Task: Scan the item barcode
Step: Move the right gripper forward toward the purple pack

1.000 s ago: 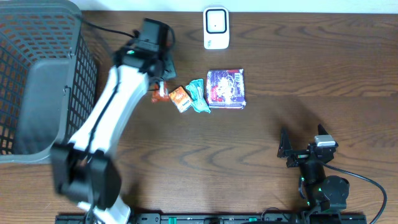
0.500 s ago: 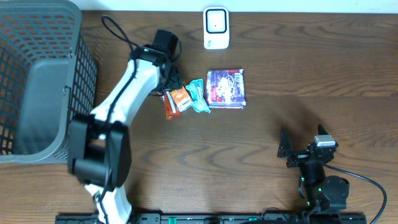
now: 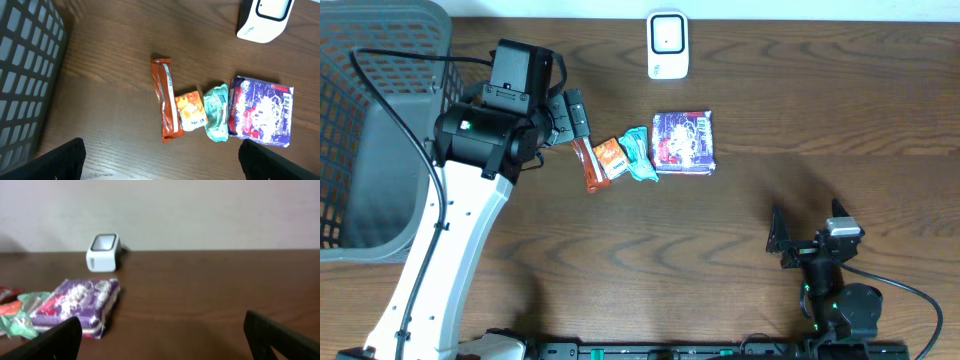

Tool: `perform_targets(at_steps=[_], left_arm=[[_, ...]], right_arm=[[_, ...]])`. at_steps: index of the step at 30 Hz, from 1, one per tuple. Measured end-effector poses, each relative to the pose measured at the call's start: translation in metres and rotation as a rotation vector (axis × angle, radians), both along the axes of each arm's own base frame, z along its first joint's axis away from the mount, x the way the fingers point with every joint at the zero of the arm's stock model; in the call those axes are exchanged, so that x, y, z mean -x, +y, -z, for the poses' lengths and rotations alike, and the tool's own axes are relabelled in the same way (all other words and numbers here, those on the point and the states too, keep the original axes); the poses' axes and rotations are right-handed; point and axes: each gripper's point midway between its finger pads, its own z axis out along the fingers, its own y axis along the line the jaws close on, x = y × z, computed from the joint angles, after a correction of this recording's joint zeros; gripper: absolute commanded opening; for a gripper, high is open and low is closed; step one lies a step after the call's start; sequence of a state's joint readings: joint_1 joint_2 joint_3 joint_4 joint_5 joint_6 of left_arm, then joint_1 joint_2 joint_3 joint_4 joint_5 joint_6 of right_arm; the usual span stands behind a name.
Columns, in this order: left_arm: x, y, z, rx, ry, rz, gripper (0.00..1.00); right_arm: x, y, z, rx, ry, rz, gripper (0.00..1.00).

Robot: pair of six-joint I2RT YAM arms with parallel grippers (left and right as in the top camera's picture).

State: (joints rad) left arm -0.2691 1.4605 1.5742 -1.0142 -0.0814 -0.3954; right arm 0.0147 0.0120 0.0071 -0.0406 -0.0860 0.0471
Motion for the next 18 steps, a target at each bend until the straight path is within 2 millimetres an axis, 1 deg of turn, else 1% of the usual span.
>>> perform_targets(at_steps=[2, 6, 7, 8, 11, 12, 13, 15, 18], left_arm=[[0.000, 0.000, 0.000, 0.000, 0.000, 0.000, 0.98], [0.000, 0.000, 0.000, 0.000, 0.000, 0.000, 0.98], [0.000, 0.000, 0.000, 0.000, 0.001, 0.000, 0.98], [0.000, 0.000, 0.000, 0.000, 0.000, 0.000, 0.98], [0.000, 0.000, 0.000, 0.000, 0.000, 0.000, 0.98], [0.000, 0.000, 0.000, 0.000, 0.000, 0.000, 0.98], [0.000, 0.000, 0.000, 0.000, 0.000, 0.000, 0.98], [0.000, 0.000, 0.000, 0.000, 0.000, 0.000, 0.98], [0.000, 0.000, 0.000, 0.000, -0.001, 0.000, 0.98]], right_arm=[[0.000, 0.006, -0.023, -0.062, -0.086, -0.033, 0.99], [0.008, 0.028, -0.049, -0.226, -0.160, -0.177, 0.99], [0.011, 0.032, -0.060, -0.270, -0.193, -0.214, 0.99], [0.015, 0.036, -0.072, -0.301, -0.233, -0.247, 0.99], [0.041, 0.047, -0.124, -0.353, -0.434, -0.374, 0.99], [0.049, 0.048, -0.137, -0.360, -0.488, -0.396, 0.99], [0.053, 0.048, -0.145, -0.369, -0.514, -0.407, 0.99], [0.056, 0.048, -0.155, -0.384, -0.522, -0.410, 0.99], [0.051, 0.048, -0.169, -0.372, -0.459, -0.393, 0.99]])
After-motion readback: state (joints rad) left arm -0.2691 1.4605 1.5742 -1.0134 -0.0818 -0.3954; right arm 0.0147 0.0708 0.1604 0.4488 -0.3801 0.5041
